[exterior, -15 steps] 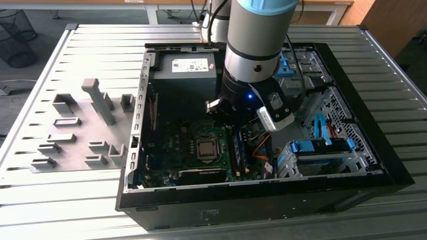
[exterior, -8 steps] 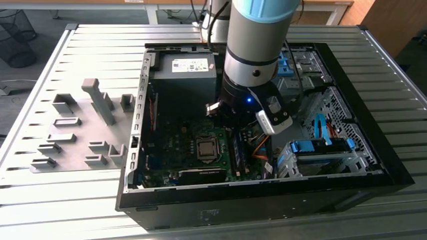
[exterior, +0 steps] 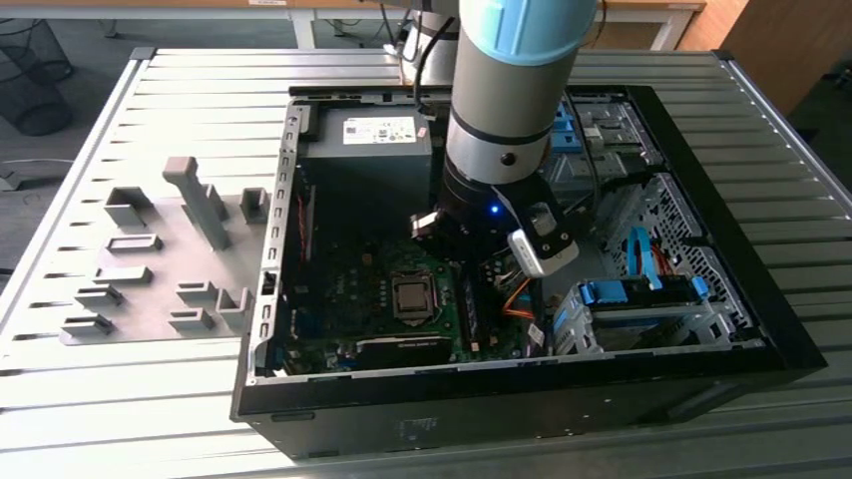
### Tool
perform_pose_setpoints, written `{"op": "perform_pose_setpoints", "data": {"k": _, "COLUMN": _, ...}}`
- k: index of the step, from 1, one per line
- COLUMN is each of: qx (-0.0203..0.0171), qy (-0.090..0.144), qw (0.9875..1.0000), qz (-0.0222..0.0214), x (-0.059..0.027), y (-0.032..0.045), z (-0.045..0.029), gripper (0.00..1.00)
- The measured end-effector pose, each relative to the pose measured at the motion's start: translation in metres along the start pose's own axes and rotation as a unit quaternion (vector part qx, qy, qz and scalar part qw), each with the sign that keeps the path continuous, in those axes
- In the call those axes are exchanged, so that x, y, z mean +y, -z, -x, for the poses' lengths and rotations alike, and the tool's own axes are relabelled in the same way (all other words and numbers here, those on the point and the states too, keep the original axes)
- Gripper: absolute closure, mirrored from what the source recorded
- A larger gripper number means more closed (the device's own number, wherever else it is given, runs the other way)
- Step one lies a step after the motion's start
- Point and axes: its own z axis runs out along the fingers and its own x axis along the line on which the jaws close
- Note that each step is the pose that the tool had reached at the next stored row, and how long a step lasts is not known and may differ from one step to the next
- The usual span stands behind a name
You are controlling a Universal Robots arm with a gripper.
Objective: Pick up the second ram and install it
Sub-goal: 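Insert the second ram into the second slot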
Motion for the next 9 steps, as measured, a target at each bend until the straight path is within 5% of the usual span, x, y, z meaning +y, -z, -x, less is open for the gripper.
{"op": "perform_pose_setpoints", "data": {"k": 9, "qx": 0.0000, "qy": 0.000, "qw": 1.0000, "qz": 0.0001, "x": 0.0000, "y": -0.0003, "z": 0.0000, "gripper": 0.86}}
